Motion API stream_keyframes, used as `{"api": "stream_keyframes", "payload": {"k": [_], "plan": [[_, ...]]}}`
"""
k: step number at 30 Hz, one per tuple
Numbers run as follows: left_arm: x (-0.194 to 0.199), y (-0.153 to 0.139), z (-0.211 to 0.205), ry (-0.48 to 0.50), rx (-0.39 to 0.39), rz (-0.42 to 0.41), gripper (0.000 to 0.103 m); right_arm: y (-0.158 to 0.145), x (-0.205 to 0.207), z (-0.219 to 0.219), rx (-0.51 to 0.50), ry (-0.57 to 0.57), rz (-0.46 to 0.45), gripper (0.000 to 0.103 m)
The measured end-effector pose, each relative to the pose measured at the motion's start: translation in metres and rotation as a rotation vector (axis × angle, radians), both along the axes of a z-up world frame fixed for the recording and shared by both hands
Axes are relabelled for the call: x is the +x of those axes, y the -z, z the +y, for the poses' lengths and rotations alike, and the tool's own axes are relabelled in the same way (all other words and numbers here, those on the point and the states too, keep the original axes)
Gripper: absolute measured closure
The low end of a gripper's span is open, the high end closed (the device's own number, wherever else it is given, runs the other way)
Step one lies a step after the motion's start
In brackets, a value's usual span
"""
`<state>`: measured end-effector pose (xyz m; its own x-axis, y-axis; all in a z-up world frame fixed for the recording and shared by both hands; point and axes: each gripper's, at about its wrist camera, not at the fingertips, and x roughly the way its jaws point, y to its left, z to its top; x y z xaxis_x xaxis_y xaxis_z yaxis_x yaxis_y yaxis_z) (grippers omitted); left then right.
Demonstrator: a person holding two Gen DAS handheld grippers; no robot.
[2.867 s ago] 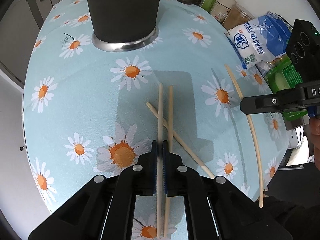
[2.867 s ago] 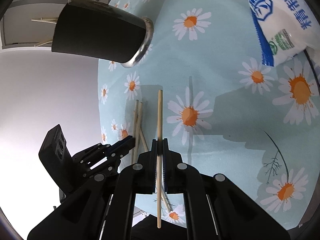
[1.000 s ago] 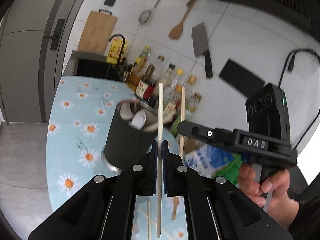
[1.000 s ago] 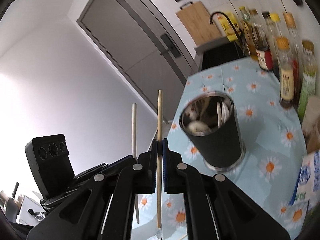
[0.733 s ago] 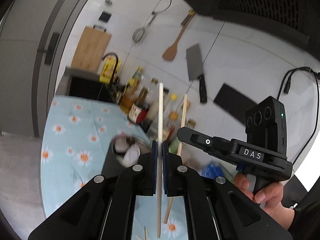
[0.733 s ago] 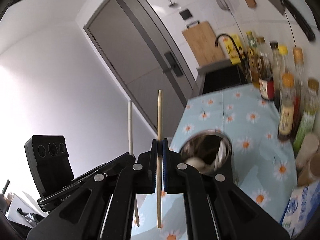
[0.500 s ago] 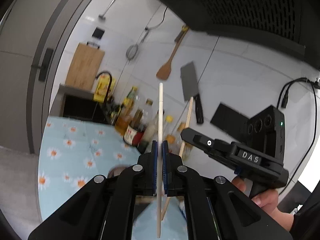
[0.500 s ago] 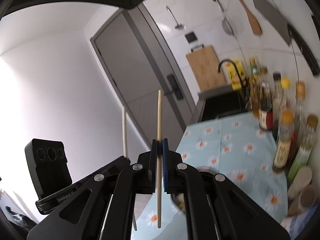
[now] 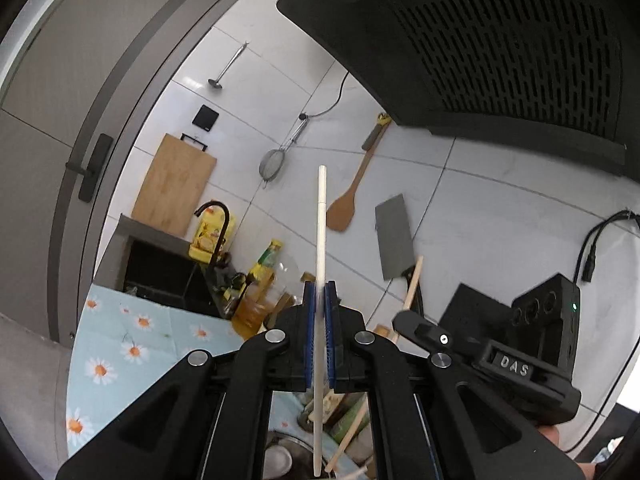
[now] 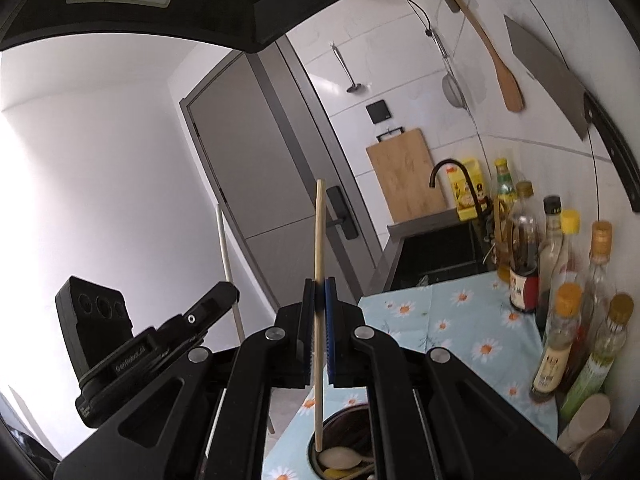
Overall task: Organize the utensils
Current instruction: 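Carry both held chopsticks up above the black holder, then lower both chopsticks into the black holder and open both tools, then move both open tools down to the two crossed chopsticks on the cloth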
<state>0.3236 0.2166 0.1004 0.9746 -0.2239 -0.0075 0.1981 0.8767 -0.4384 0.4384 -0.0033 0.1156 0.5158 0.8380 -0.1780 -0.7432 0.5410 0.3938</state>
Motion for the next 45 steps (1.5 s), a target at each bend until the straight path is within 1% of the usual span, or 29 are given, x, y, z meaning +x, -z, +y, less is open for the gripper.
{"api": "stream_keyframes", "payload": {"k": [3, 6, 9, 11, 13, 16, 18, 20, 23, 25, 27, 31, 35, 37, 40, 42, 43, 45], "plan": [[0.007, 0.003, -0.001, 0.006, 0.018, -0.015, 0.099, 0.007, 0.002, 0.005, -0.024, 0.016, -0.023, 0.097], [0.013, 0.011, -0.009, 0.011, 0.079, -0.021, 0.099, 0.020, 0.005, 0.008, -0.046, 0.032, -0.027, 0.097], [0.017, 0.027, -0.021, 0.021, 0.150, -0.022, 0.099, 0.036, 0.011, 0.012, -0.067, 0.038, -0.002, 0.097], [0.019, 0.037, -0.026, 0.029, 0.170, -0.016, 0.099, 0.046, 0.012, 0.015, -0.089, 0.043, -0.001, 0.097], [0.023, 0.049, -0.027, 0.039, 0.166, -0.002, 0.099, 0.054, 0.012, 0.018, -0.106, 0.043, 0.001, 0.097], [0.027, 0.062, -0.027, 0.028, 0.182, 0.016, 0.099, 0.064, 0.010, 0.021, -0.126, 0.053, -0.001, 0.097], [0.030, 0.070, -0.026, 0.025, 0.175, 0.033, 0.099, 0.069, 0.008, 0.024, -0.149, 0.055, -0.002, 0.097], [0.032, 0.076, -0.026, 0.029, 0.166, 0.041, 0.099, 0.074, 0.007, 0.028, -0.174, 0.063, -0.005, 0.097], [0.033, 0.084, -0.027, 0.035, 0.165, 0.043, 0.099, 0.080, 0.003, 0.030, -0.183, 0.062, -0.001, 0.097], [0.032, 0.086, -0.029, 0.032, 0.170, 0.048, 0.099, 0.082, 0.001, 0.030, -0.187, 0.066, 0.000, 0.097], [0.035, 0.088, -0.030, 0.059, 0.179, 0.074, 0.099, 0.082, 0.001, 0.028, -0.179, 0.067, 0.013, 0.096], [0.032, 0.090, -0.030, 0.058, 0.182, 0.083, 0.099, 0.080, 0.000, 0.023, -0.158, 0.075, 0.032, 0.096], [0.024, 0.088, -0.030, 0.051, 0.187, 0.084, 0.099, 0.075, -0.004, 0.016, -0.141, 0.079, 0.042, 0.091], [0.019, 0.086, -0.031, 0.051, 0.189, 0.086, 0.099, 0.071, -0.007, 0.013, -0.130, 0.082, 0.045, 0.091], [0.012, 0.080, -0.035, 0.066, 0.219, 0.107, 0.099, 0.067, -0.012, 0.008, -0.119, 0.094, 0.061, 0.086], [0.004, 0.076, -0.037, 0.055, 0.232, 0.107, 0.099, 0.063, -0.016, 0.003, -0.105, 0.085, 0.087, 0.086], [-0.002, 0.072, -0.038, 0.056, 0.224, 0.107, 0.099, 0.061, -0.019, 0.000, -0.093, 0.077, 0.093, 0.086], [-0.013, 0.065, -0.041, 0.049, 0.231, 0.103, 0.099, 0.056, -0.029, -0.009, -0.080, 0.084, 0.079, 0.086]]}}
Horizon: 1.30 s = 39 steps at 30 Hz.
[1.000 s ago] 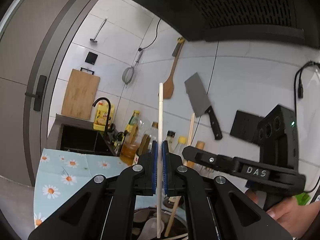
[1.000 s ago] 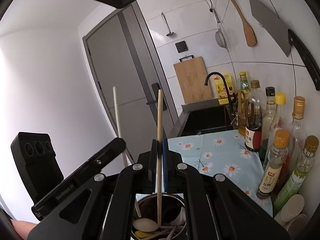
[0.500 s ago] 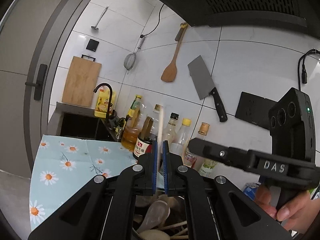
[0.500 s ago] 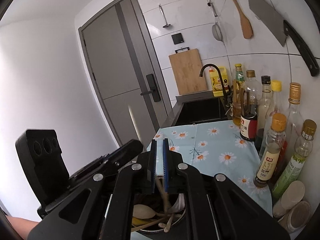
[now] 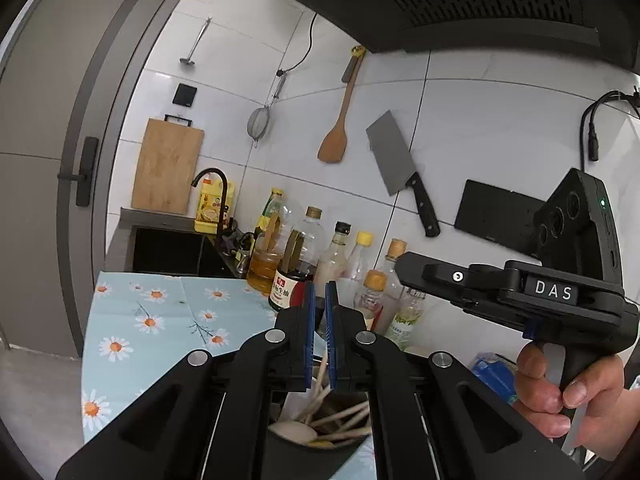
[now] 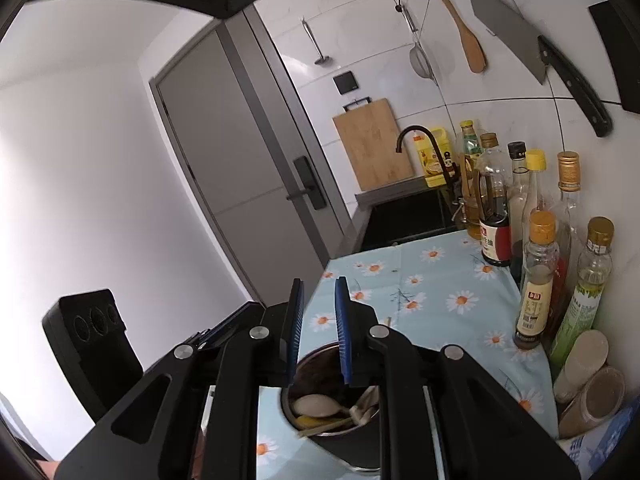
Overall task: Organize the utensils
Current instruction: 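Move both open tools down to the two crossed chopsticks on the cloth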
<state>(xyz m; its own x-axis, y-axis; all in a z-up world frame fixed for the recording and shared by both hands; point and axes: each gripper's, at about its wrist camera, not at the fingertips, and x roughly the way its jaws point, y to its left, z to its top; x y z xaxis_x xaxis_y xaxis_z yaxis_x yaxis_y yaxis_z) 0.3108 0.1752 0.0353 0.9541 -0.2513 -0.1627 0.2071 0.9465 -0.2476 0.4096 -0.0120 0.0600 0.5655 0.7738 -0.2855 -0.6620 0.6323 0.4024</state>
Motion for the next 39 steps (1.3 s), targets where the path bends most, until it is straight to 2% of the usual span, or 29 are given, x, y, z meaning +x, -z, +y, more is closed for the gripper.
{"api": "stream_keyframes", "payload": {"k": [9, 12, 17, 23, 25, 28, 31, 39], "plan": [[-0.043, -0.016, -0.019, 0.010, 0.045, 0.019, 0.098, -0.009, -0.040, -0.033, -0.007, -0.017, -0.009, 0.084], [-0.054, -0.019, -0.025, 0.012, 0.042, 0.064, 0.098, -0.006, -0.054, -0.040, -0.030, -0.036, -0.005, 0.077], [-0.077, -0.012, -0.038, 0.034, 0.049, 0.129, 0.098, 0.008, -0.078, -0.049, -0.106, -0.019, -0.036, 0.077], [-0.094, 0.004, -0.054, 0.037, 0.079, 0.208, 0.098, 0.021, -0.100, -0.057, -0.152, -0.061, -0.048, 0.077], [-0.097, 0.011, -0.055, 0.033, 0.052, 0.255, 0.096, 0.027, -0.103, -0.057, -0.152, -0.087, -0.031, 0.077], [-0.103, 0.017, -0.059, 0.021, 0.050, 0.285, 0.087, 0.035, -0.105, -0.059, -0.143, -0.117, 0.006, 0.076], [-0.105, 0.025, -0.066, 0.020, 0.049, 0.333, 0.087, 0.042, -0.104, -0.065, -0.120, -0.146, 0.056, 0.069], [-0.112, 0.061, -0.087, 0.009, 0.109, 0.490, 0.087, 0.073, -0.102, -0.079, -0.125, -0.204, 0.163, 0.069]]}}
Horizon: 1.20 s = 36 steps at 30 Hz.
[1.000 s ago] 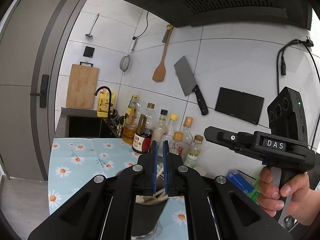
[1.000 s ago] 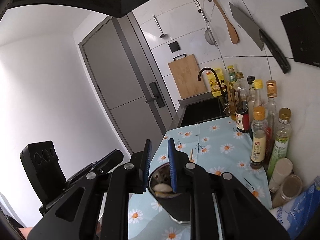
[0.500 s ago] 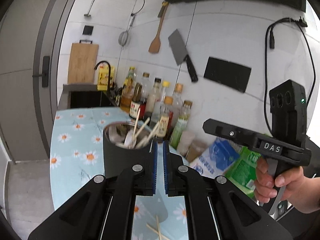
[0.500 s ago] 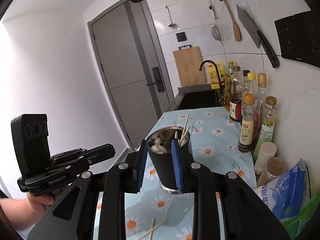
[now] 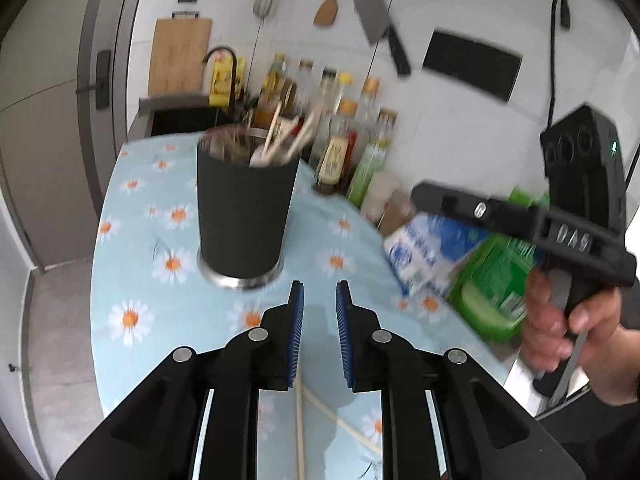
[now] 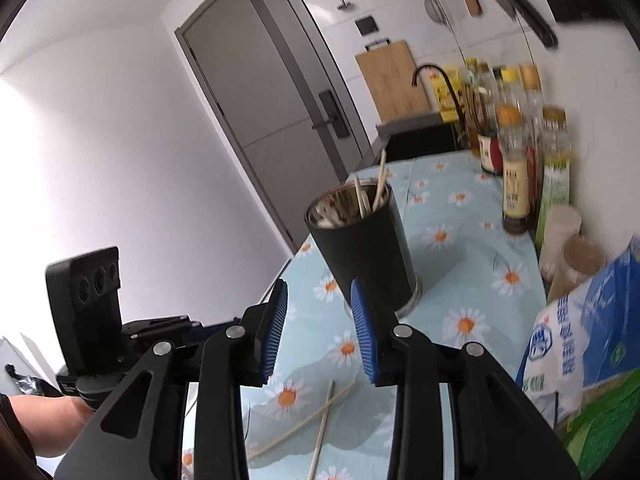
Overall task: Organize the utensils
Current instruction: 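Move both open tools down to the two crossed chopsticks on the cloth, then close the left tool on one wooden chopstick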
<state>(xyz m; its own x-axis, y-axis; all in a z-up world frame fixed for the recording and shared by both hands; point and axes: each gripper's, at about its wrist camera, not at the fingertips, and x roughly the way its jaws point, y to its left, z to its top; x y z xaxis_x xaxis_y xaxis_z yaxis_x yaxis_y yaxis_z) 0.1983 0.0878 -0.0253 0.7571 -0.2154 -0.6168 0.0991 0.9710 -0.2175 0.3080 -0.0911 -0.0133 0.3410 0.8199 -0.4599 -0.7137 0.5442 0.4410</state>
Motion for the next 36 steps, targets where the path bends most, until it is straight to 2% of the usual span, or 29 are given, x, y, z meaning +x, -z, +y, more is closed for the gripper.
{"api": "stream_keyframes", "payload": {"k": [2, 4, 12, 18, 21, 24, 29, 36], "plan": [[0.002, 0.014, -0.002, -0.003, 0.007, 0.065, 0.086, 0.008, 0.000, -0.004, -0.005, -0.014, 0.020, 0.068], [0.004, 0.026, -0.002, 0.005, 0.012, 0.121, 0.071, 0.016, -0.001, -0.006, -0.012, -0.022, 0.032, 0.068], [0.010, 0.070, -0.013, 0.036, 0.069, 0.323, 0.072, 0.041, 0.002, -0.015, -0.032, -0.043, 0.112, 0.068], [0.022, 0.089, -0.018, 0.030, 0.136, 0.449, 0.072, 0.060, -0.004, -0.017, -0.066, -0.068, 0.164, 0.068], [0.027, 0.095, -0.017, 0.024, 0.143, 0.507, 0.072, 0.064, -0.006, -0.019, -0.065, -0.079, 0.191, 0.068], [0.030, 0.103, -0.020, 0.039, 0.147, 0.556, 0.072, 0.070, -0.006, -0.022, -0.062, -0.082, 0.222, 0.068], [0.037, 0.108, -0.029, 0.061, 0.211, 0.619, 0.072, 0.075, -0.002, -0.028, -0.070, -0.073, 0.238, 0.068], [0.047, 0.115, -0.035, 0.079, 0.232, 0.701, 0.074, 0.075, 0.002, -0.031, -0.073, -0.077, 0.259, 0.068]]}}
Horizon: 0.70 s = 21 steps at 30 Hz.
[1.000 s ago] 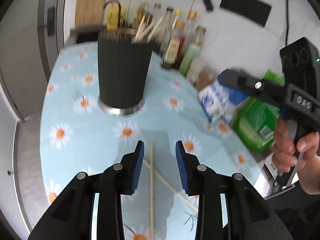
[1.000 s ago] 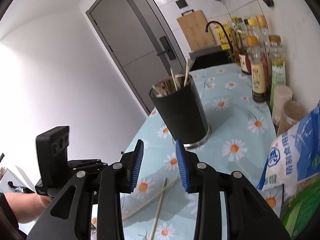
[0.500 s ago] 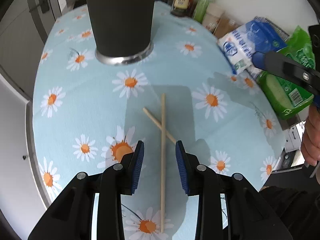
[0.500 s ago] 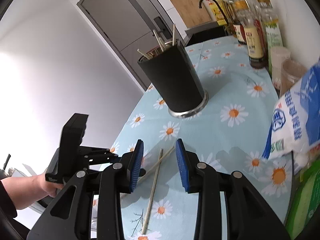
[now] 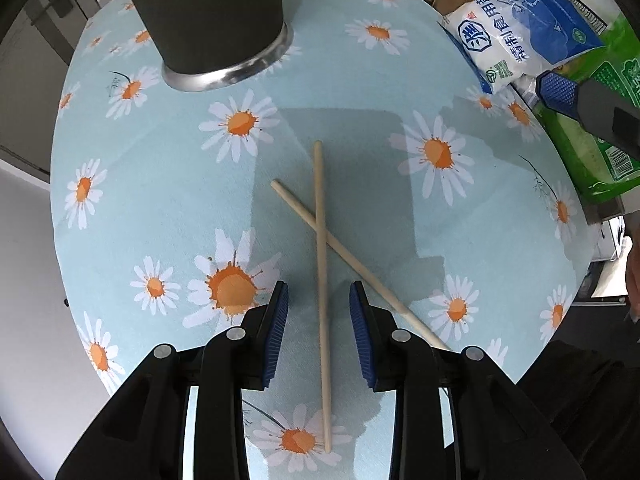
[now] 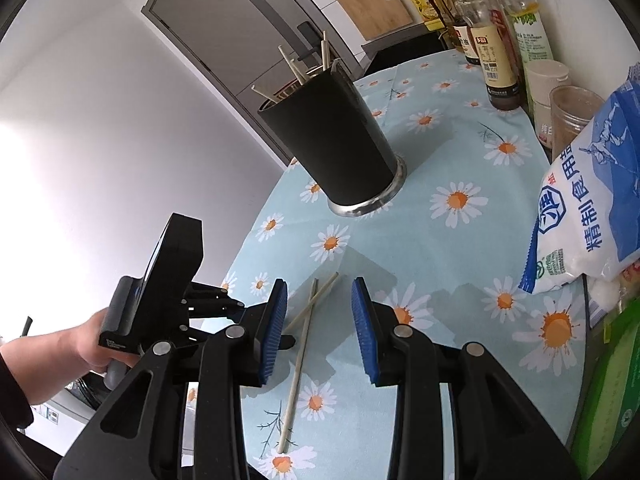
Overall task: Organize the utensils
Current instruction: 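Close the left tool on one wooden chopstick, then lift the left tool's chopstick while the right tool closes on the other chopstick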
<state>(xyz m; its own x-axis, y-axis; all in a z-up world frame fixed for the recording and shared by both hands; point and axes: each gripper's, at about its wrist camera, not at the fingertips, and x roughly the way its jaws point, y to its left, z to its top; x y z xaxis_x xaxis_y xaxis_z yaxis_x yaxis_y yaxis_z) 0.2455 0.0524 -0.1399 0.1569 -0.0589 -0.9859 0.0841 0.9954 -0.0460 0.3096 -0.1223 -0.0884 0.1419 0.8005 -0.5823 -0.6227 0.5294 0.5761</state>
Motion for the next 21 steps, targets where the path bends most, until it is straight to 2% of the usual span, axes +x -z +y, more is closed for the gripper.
{"api": "stream_keyframes", "payload": {"k": [2, 3, 6, 12, 15, 21], "plan": [[0.004, 0.001, -0.001, -0.002, 0.013, 0.009, 0.082, 0.001, 0.001, 0.002, -0.010, 0.000, 0.010, 0.068], [0.005, 0.001, 0.000, -0.009, 0.012, 0.011, 0.091, 0.001, 0.000, 0.004, -0.015, -0.003, 0.007, 0.068], [0.013, -0.001, 0.009, -0.035, -0.022, 0.014, 0.099, 0.000, -0.005, 0.011, -0.025, -0.025, 0.003, 0.068], [0.012, -0.001, 0.021, -0.040, -0.079, -0.024, 0.099, 0.002, -0.008, 0.032, -0.078, -0.036, 0.027, 0.068], [0.002, -0.013, 0.035, -0.047, -0.111, -0.090, 0.099, 0.002, -0.011, 0.046, -0.146, -0.019, 0.017, 0.068], [-0.021, -0.034, 0.061, -0.075, -0.199, -0.187, 0.099, 0.006, -0.016, 0.075, -0.275, -0.032, 0.056, 0.068]]}}
